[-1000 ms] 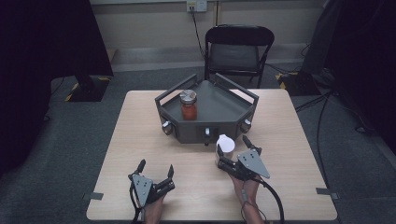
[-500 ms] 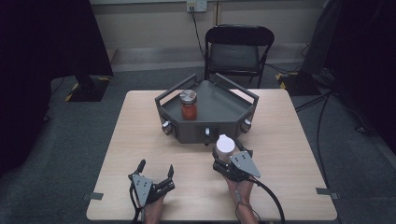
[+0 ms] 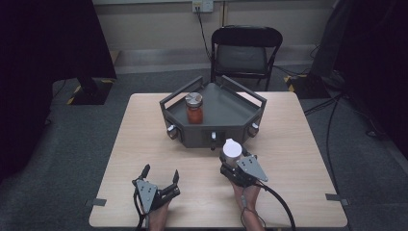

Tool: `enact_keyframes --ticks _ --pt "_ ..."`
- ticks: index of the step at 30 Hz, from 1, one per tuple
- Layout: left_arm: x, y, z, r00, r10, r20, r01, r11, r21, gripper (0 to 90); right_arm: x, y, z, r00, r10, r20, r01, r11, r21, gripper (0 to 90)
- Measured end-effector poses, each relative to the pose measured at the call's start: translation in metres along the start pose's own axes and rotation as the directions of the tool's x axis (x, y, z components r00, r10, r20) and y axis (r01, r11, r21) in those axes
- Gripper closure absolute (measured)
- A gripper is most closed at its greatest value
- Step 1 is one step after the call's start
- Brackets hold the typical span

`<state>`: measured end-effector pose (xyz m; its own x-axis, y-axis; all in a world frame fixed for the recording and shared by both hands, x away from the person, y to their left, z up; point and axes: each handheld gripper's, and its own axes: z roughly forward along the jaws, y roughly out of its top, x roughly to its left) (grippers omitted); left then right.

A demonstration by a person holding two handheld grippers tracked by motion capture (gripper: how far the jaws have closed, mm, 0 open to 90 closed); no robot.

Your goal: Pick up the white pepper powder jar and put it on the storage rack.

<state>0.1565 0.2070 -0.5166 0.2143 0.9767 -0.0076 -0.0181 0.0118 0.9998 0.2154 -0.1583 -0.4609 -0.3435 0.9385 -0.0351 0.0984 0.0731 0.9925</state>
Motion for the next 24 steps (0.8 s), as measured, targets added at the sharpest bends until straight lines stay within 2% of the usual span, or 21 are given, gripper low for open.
enact_keyframes --ticks 3,24 --pt "0.0 0.0001 0.0 1.0 0.001 0.0 -0.001 1.0 0.0 0.3 0.0 -0.0008 0.0008 0.9999 0.011 0.004 -0.011 1.0 0.002 28.7" --pt "0.0 0.0001 0.0 1.0 0.001 0.0 -0.001 1.0 0.001 0.4 -0.0006 0.0013 -0.0002 1.0 0.005 0.006 -0.005 1.0 0.01 30.3"
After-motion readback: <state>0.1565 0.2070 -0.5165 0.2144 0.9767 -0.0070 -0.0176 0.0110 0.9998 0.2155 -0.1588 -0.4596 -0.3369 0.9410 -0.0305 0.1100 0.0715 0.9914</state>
